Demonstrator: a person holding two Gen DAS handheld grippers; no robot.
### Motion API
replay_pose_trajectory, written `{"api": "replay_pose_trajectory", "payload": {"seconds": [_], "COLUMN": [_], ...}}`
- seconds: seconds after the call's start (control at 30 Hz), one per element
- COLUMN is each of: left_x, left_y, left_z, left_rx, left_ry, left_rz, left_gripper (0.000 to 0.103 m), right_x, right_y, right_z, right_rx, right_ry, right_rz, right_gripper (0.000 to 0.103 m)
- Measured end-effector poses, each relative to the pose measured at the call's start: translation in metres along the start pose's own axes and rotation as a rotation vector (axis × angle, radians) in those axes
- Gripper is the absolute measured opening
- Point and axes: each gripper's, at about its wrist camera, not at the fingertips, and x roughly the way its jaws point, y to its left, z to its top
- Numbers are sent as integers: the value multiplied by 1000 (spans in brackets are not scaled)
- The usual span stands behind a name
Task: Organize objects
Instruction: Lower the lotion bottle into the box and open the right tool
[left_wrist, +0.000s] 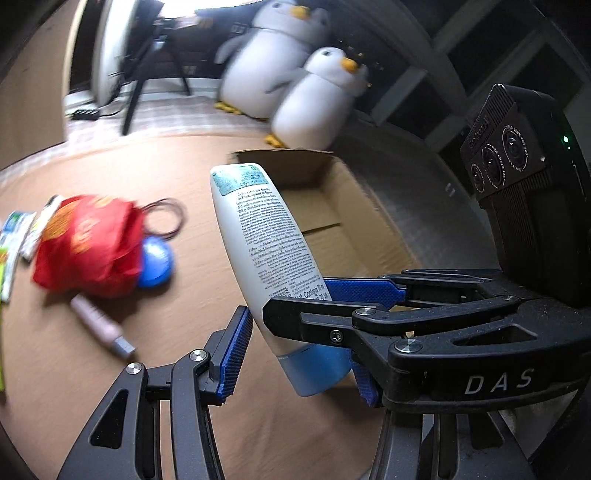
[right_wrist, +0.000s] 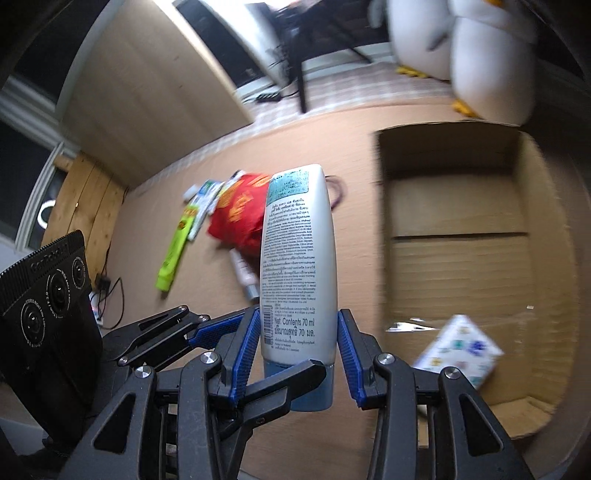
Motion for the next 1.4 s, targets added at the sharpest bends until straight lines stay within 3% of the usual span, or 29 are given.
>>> {"api": "replay_pose_trajectory", "payload": {"seconds": [0.27,0.73,1.07,1.4], "left_x": [37,51,18,-32], "left_y": [-41,-52,-22,62], "left_z": [15,22,9,-9], "left_rx": [43,71,34,-78], "left_ry": [28,41,11,-27], "left_rz": [-31,-19,10,119], "left_gripper": [54,57,57,57], "right_x": [-24,-37,-35,-8], "right_y": [-47,-75,-52,-1], "right_z": [-1,-6,-4,3], "right_rx": [56,99,68,18], "right_ry": [-27,-52,-75,-65], "right_rz": [-31,-68,-82,-41], "right_gripper": [39,40,44,46]}}
